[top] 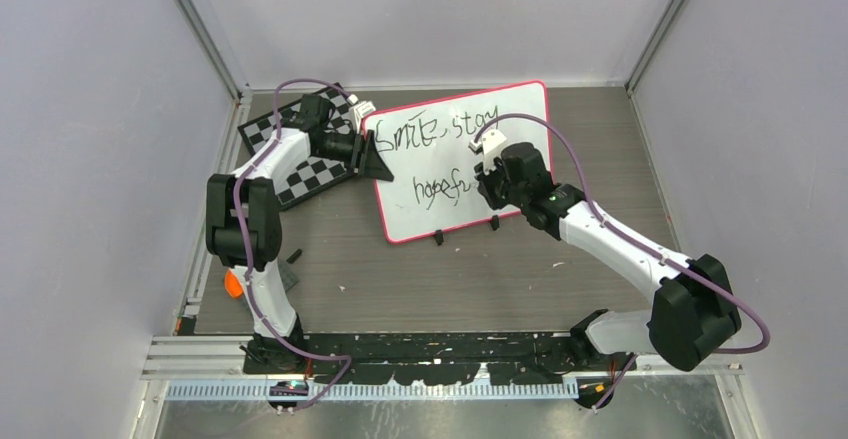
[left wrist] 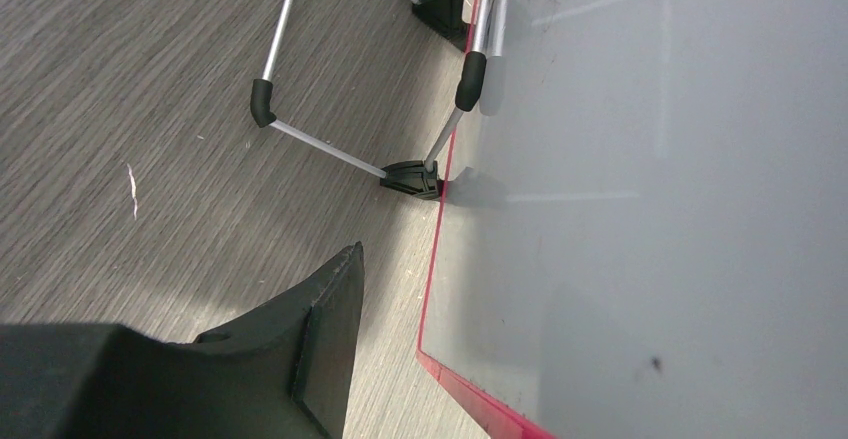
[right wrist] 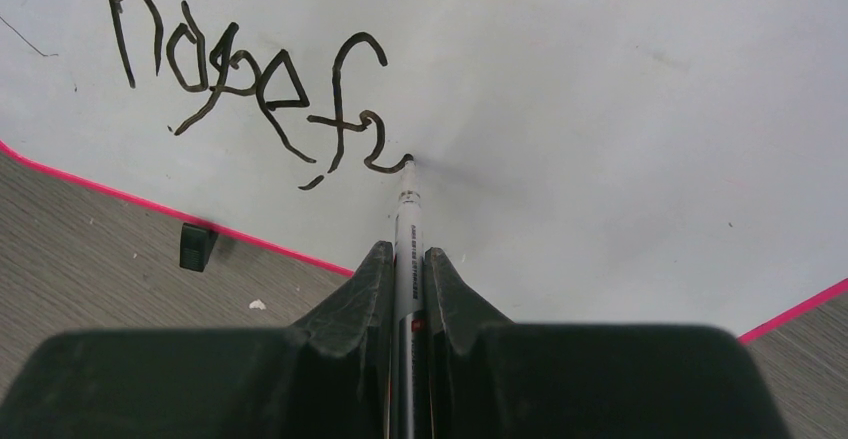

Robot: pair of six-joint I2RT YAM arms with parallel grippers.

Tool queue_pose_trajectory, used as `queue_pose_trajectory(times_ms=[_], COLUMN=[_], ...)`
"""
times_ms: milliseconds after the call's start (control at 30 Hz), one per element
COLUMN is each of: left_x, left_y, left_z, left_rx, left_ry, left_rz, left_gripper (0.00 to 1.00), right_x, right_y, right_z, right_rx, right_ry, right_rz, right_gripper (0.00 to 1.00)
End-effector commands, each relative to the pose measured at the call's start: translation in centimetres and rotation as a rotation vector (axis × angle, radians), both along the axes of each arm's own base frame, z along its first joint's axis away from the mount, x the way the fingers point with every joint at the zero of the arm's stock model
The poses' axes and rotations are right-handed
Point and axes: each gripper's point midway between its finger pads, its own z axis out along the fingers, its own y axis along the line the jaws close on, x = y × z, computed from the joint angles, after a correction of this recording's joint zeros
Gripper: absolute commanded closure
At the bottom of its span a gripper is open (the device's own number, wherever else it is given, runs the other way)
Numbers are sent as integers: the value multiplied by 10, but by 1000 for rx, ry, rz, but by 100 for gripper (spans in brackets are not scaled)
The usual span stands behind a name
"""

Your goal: Write a sentence on the whiteboard

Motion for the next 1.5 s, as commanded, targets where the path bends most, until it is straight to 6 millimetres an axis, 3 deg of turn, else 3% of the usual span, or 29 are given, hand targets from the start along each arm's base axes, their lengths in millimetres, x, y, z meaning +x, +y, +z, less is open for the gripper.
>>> queue_pose_trajectory(times_ms=[0, 333, 833, 1067, 1467], left_x=[10, 9, 7, 4, 3], left_y=[0, 0, 1, 1, 1], left_z=[-2, -2, -3, -4, -2], left_rx=[38, 36, 36, 36, 33], left_ry=[-43, -42, -39, -37, -41], left_rz=[5, 4, 3, 2, -2], left_gripper=[91, 91, 91, 91, 91], right_x=[24, 25, -3, -6, -5], right_y=[-3, -1, -4, -8, -9], right_z=[41, 41, 2, -5, 41], right_rx=[64, 72, -11, -44, -1], right_ry=[-140, -143, -46, -28, -144], right_rz=[-69, -64, 49, 51, 54], right_gripper=[100, 100, 100, 100, 100])
